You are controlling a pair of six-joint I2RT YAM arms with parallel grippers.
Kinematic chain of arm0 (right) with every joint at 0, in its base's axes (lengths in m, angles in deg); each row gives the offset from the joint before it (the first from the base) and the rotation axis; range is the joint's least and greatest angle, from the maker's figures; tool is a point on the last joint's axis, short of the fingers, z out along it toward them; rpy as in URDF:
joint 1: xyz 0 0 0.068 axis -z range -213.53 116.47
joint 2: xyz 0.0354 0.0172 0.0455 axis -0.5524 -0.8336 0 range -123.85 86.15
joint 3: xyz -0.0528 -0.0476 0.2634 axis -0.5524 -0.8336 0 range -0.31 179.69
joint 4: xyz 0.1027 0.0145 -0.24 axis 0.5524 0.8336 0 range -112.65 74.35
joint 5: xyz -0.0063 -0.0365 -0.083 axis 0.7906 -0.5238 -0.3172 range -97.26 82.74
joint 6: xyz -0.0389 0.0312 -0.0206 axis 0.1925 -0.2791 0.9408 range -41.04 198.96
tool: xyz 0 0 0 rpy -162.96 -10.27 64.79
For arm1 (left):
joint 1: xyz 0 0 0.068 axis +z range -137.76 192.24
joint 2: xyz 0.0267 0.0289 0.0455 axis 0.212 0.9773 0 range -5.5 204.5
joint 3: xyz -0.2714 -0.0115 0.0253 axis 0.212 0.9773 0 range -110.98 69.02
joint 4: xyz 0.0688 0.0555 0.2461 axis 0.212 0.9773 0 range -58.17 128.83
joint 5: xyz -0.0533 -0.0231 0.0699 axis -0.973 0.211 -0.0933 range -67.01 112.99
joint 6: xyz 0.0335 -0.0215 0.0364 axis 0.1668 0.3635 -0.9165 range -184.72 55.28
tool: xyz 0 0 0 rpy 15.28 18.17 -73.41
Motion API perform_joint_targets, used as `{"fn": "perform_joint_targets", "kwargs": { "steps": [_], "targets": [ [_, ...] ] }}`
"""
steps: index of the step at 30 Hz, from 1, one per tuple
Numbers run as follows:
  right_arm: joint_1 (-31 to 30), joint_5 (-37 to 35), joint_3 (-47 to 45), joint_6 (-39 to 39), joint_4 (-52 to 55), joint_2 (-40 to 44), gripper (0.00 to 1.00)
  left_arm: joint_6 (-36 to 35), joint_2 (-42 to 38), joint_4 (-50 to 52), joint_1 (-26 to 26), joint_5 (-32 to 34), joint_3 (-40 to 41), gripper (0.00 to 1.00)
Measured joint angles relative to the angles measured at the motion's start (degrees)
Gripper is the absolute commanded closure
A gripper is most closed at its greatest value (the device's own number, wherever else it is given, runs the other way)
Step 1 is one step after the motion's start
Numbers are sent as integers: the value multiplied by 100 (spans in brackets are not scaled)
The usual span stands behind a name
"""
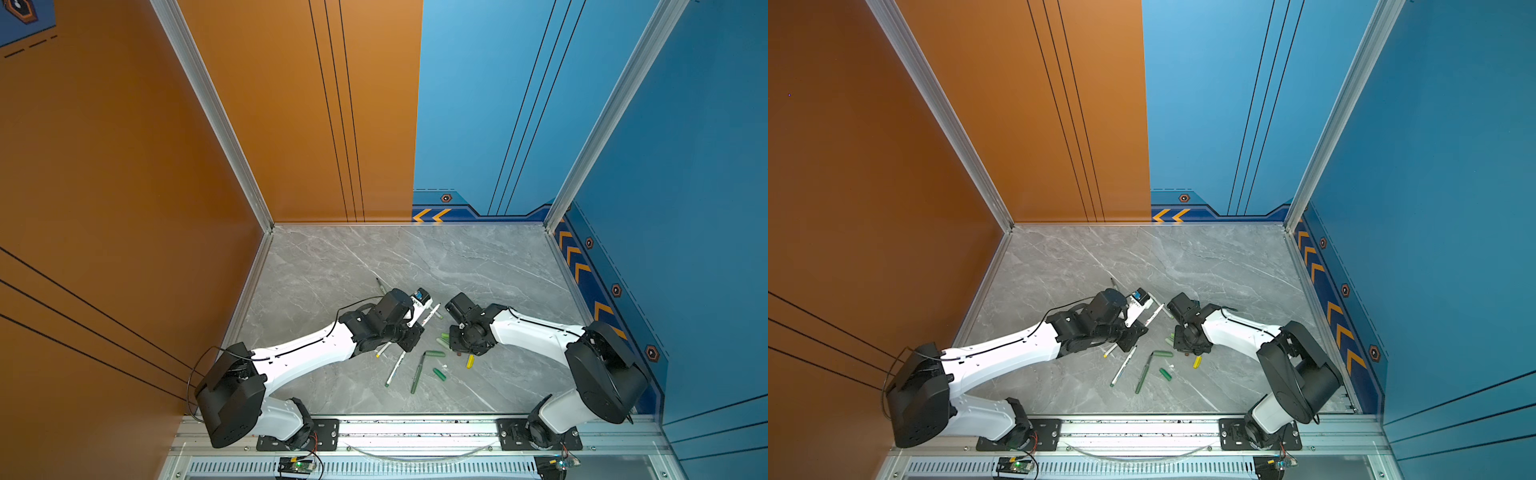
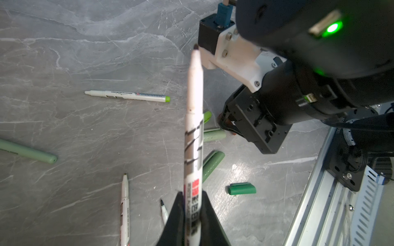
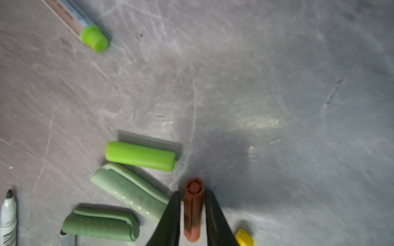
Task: Insert pens into pen caps
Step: Pick up the pen cap from the center of the table.
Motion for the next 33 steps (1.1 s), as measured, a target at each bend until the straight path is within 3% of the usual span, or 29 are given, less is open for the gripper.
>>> {"fn": "perform_joint_targets", "kwargs": {
  "steps": [8,16,25,33],
  "targets": [
    [0,-22,2,2,0,-9,89,0,0,2,0,4,0,100],
    [103,-15,2,2,2,229,90,2,83,2,0,20,-2,100],
    [828,96,267,61,-109,1296,90,24,168,-70,0,-39,-2,100],
    [1493,584,271,-254,-953,1744,91,284,544,-498,0,-433,-2,100]
  ]
}}
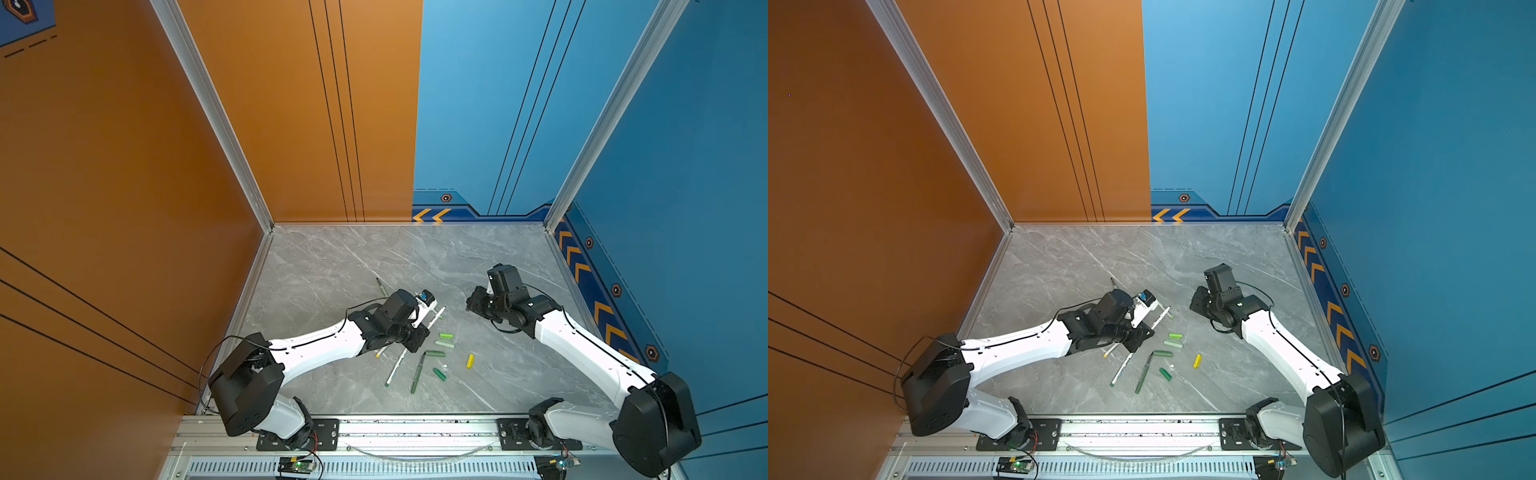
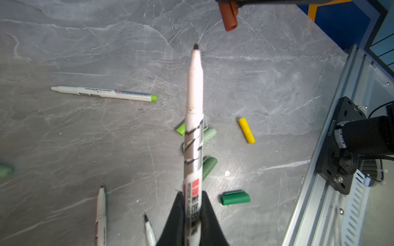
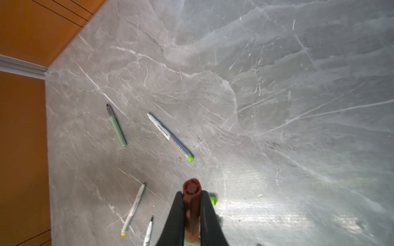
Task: Insert pens into pen caps
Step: Pick up the pen cap from the center of the table, then put on the pen cap to the pen.
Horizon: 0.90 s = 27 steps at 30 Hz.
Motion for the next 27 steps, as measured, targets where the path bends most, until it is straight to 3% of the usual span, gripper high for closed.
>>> {"fn": "perform_joint_targets", "kwargs": {
  "steps": [14,27],
  "targets": [
    [-291,629,140,-374,-898,-129,91,527,205,-461,0,-190,0,100],
    [-363,654,140,-424,-986,-227,91,822,260,-765,101,-262,0,100]
  ]
}}
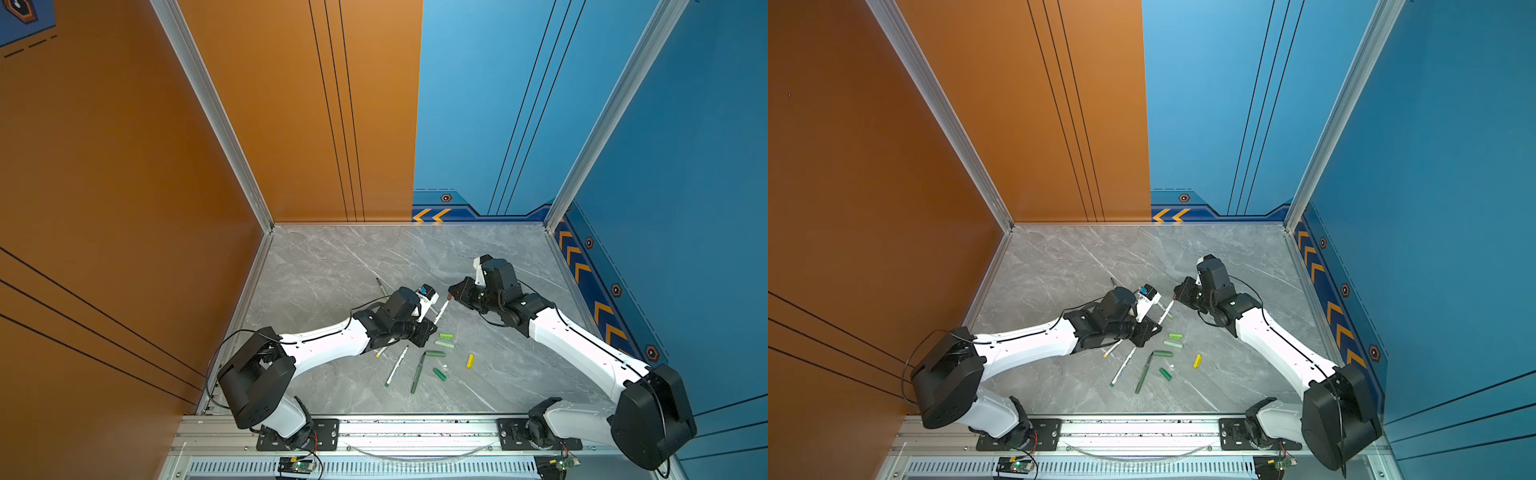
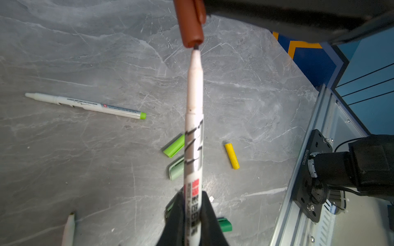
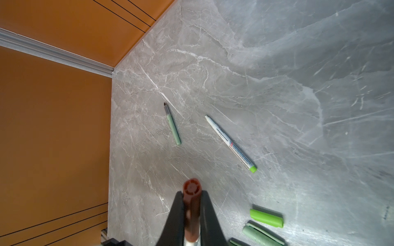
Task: Insert pens into pen caps
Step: Put on the pen cap to the pen.
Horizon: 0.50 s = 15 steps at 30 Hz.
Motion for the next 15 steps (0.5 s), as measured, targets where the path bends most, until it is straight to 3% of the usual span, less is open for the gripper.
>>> {"fn": "perform_joint_targets", "kwargs": {
  "steps": [15],
  "targets": [
    [-81,105,2,-42,-98,-48,92,146,50,-208,74,-31,0,100]
  ]
}}
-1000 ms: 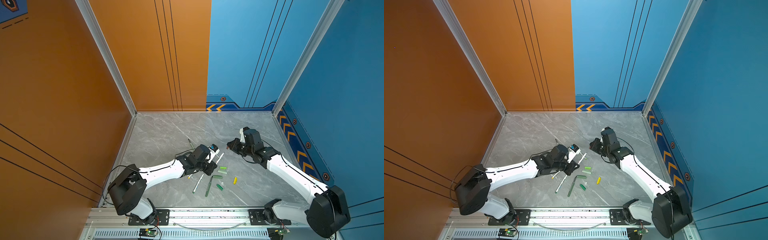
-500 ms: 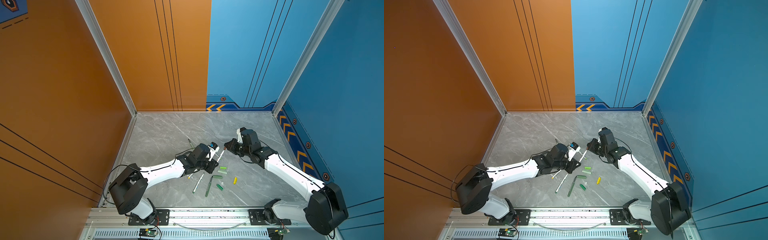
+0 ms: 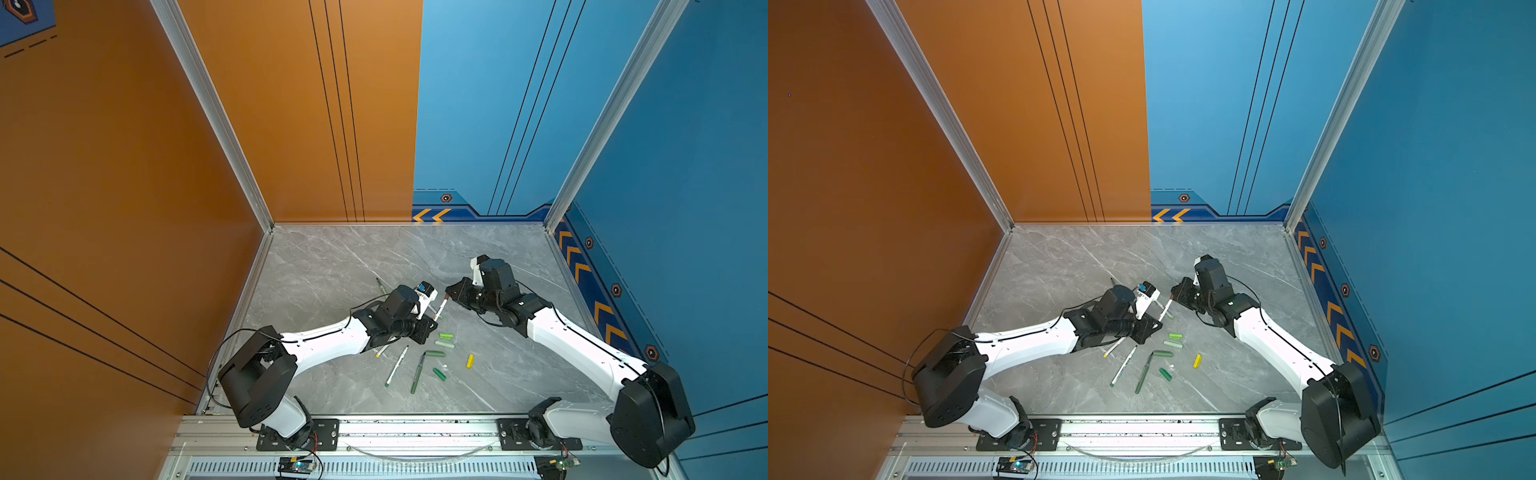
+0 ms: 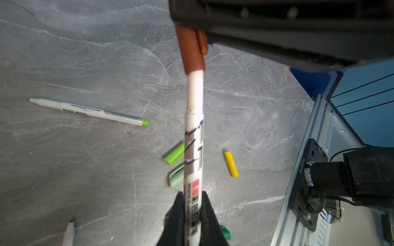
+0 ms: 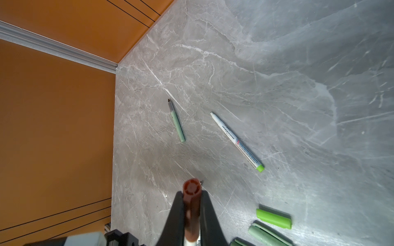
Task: Insert pens into pen caps
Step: Put on the pen cap to the pen.
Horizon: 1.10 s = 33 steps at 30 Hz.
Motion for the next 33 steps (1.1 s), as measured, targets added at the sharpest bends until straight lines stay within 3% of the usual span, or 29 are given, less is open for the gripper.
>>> {"fn": "perform_joint_targets", "kwargs": {
  "steps": [20,33],
  "targets": [
    [-74,20,4,-153,-391,-96,93,404,2,-299,94,-33,4,100],
    [-105,155,4,-153,-579,-343,93,-85,2,-114,153,125,0,100]
  ]
}}
